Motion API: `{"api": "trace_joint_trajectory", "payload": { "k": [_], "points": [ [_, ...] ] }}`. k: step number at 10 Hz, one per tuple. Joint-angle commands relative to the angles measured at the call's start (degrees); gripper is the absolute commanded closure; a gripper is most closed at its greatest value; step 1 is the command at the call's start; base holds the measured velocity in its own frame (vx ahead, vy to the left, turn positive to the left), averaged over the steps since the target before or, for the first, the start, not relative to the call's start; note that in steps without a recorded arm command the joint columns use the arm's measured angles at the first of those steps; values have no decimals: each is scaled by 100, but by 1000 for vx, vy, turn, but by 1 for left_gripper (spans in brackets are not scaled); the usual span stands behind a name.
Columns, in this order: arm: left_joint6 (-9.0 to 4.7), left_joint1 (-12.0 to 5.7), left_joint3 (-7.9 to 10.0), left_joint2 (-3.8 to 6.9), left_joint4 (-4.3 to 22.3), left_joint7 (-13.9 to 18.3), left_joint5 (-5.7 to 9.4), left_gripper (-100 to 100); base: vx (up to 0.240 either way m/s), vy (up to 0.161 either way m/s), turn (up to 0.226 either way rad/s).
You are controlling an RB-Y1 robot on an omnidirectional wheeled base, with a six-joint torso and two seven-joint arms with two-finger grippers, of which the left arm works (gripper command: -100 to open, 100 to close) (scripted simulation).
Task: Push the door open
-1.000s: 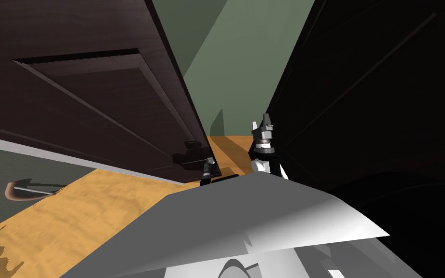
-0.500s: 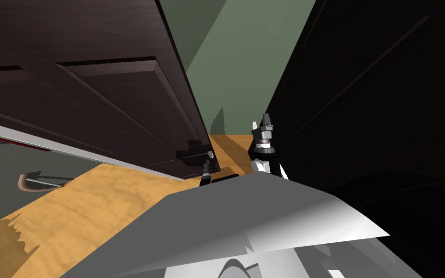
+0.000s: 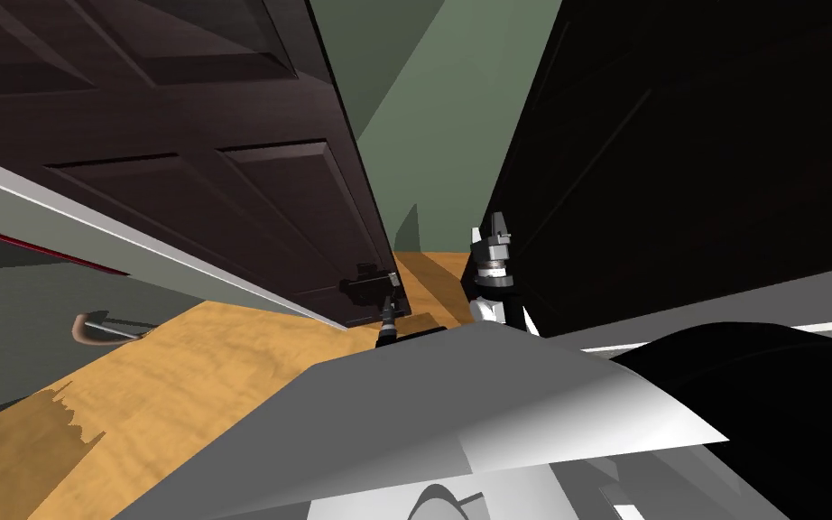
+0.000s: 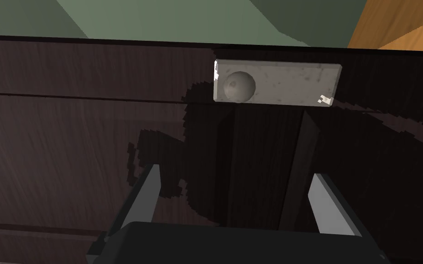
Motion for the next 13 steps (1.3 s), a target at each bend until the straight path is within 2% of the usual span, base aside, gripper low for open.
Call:
{"api": "trace_joint_trajectory", "payload": {
  "k": [1, 5, 10, 11, 13],
  "points": [
    [-15, -31, 27, 24, 37, 16, -5, -100, 91, -21, -32],
    [-54, -115, 102, 45, 139, 60, -20, -100, 195, -15, -19],
    [-97, -211, 186, 3, 253, 108, -36, -100, 190, -13, -20],
    [-97, -211, 186, 3, 253, 108, -36, 100, -19, 1, -2],
    [-97, -211, 186, 3, 253, 108, -36, 100, -27, 3, -8]
  ]
}}
